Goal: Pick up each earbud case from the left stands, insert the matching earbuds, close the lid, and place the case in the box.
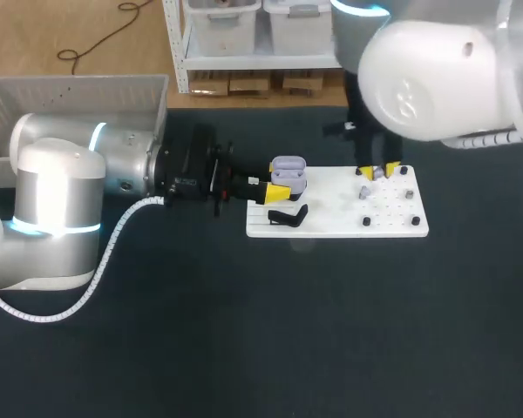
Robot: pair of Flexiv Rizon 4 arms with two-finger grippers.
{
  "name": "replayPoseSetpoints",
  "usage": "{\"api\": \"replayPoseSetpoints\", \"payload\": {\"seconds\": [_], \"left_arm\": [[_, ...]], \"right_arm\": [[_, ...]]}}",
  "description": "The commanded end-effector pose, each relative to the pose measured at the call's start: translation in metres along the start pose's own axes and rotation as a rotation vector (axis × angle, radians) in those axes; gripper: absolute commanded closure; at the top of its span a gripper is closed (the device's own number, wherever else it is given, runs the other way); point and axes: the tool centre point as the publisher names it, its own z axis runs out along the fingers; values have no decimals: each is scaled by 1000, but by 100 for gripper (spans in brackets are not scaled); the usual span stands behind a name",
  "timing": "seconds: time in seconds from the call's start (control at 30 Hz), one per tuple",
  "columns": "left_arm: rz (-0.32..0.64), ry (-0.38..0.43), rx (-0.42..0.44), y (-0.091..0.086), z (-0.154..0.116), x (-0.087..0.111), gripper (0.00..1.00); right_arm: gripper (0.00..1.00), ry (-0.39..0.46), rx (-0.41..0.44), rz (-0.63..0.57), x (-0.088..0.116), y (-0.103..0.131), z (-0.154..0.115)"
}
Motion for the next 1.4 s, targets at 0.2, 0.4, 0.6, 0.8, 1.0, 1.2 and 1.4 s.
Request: {"api": "replayPoseSetpoints", "payload": {"seconds": [0.2, 0.4, 0.6, 0.8, 1.0, 1.2, 1.4], "left_arm": [[0, 2, -2, 0, 0, 0, 100], [0, 2, -2, 0, 0, 0, 100], [0, 2, -2, 0, 0, 0, 100], [0, 2, -2, 0, 0, 0, 100], [0, 2, -2, 0, 0, 0, 100], [0, 2, -2, 0, 0, 0, 100], [36, 7, 0, -4, 4, 4, 100]], "right_arm": [[100, -44, 3, 3, 15, -1, -4], [100, -44, 3, 3, 15, -1, -4], [100, -59, 7, 74, 9, 15, -14], [100, -25, -11, 281, 0, 31, -22], [100, 34, -95, 495, -5, 39, -27], [100, 31, -136, 529, -1, 44, -25], [100, 31, -136, 529, -1, 44, -25]]}}
